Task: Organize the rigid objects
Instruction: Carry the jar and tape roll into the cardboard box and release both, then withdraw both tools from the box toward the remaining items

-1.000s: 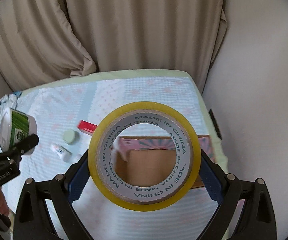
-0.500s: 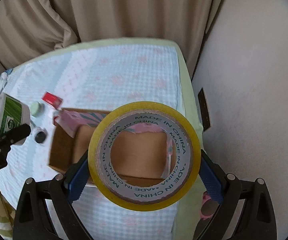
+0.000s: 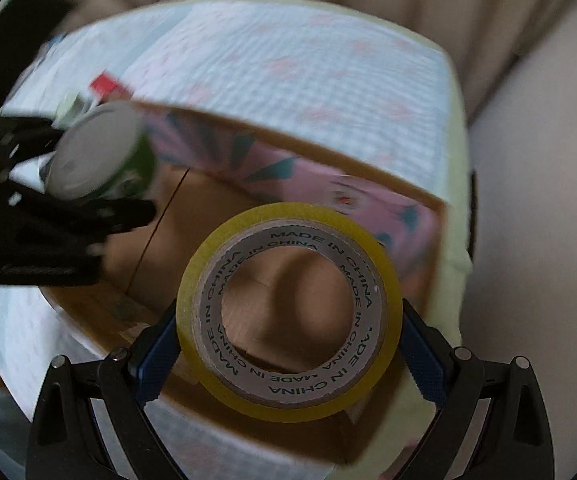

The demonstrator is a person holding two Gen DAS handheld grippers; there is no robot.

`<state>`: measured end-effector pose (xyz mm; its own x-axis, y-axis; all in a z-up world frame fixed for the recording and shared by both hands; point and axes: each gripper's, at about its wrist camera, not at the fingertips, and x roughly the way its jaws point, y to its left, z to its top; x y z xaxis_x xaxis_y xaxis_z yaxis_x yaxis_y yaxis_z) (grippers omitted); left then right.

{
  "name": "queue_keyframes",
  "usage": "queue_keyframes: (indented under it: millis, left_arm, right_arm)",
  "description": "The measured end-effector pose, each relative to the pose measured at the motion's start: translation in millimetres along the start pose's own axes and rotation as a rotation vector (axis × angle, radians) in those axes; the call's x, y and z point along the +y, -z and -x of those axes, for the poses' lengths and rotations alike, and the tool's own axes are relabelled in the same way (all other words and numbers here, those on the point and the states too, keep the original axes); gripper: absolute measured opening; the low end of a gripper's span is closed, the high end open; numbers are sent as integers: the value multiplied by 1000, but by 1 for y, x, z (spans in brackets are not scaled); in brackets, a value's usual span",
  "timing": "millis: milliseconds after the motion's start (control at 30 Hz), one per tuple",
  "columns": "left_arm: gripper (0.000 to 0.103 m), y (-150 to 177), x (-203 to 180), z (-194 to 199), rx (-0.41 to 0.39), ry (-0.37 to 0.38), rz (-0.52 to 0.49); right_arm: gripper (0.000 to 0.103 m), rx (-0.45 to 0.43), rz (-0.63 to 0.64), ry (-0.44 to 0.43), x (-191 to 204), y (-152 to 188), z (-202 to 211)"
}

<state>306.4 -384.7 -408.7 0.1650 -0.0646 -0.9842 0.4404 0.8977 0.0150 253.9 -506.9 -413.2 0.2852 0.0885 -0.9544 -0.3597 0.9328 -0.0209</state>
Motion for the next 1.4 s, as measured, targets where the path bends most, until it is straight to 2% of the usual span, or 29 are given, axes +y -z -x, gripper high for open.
queue_keyframes:
  millis: [167, 433, 467, 500, 533, 600, 667, 733, 967, 1233, 1400]
  left_arm:
    - [67, -3, -7, -23, 53, -7, -45]
    - [68, -11, -16, -25, 49, -43, -107]
    - [80, -13, -16, -22, 43, -40, -109]
    - [102, -15, -15, -16, 25, -31, -109]
    - [103, -16, -14, -12, 6, -30, -106]
    - [103, -18, -13, -5, -19, -35, -103]
    - [103, -18, -14, -5, -13, -30, -105]
    - [103, -19, -11, -8, -3, -15, -105]
    - [103, -21, -13, -3, -9, 5, -99]
    - [103, -15, -13, 35, -44, 19, -101]
    - [103, -7, -12, 64, -80, 28, -98]
  right_arm:
    - [96, 34, 145, 8, 24, -5, -30]
    - [97, 43, 152, -33, 23, -4, -41]
    - [97, 27, 146, -39, 22, -4, -40]
    - [97, 15, 136, -52, 22, -4, -38]
    - [98, 20, 125, -71, 20, -3, -39]
    - [103, 69, 98, -93, 16, -2, -41]
    - [103, 38, 67, -113, 12, 2, -35]
    - [103, 14, 59, -96, 10, 4, -29]
    - [103, 33, 75, -66, 10, -1, -21]
    - [103, 13, 85, -36, 15, -5, -3]
    - [103, 4, 104, 0, 26, -1, 25]
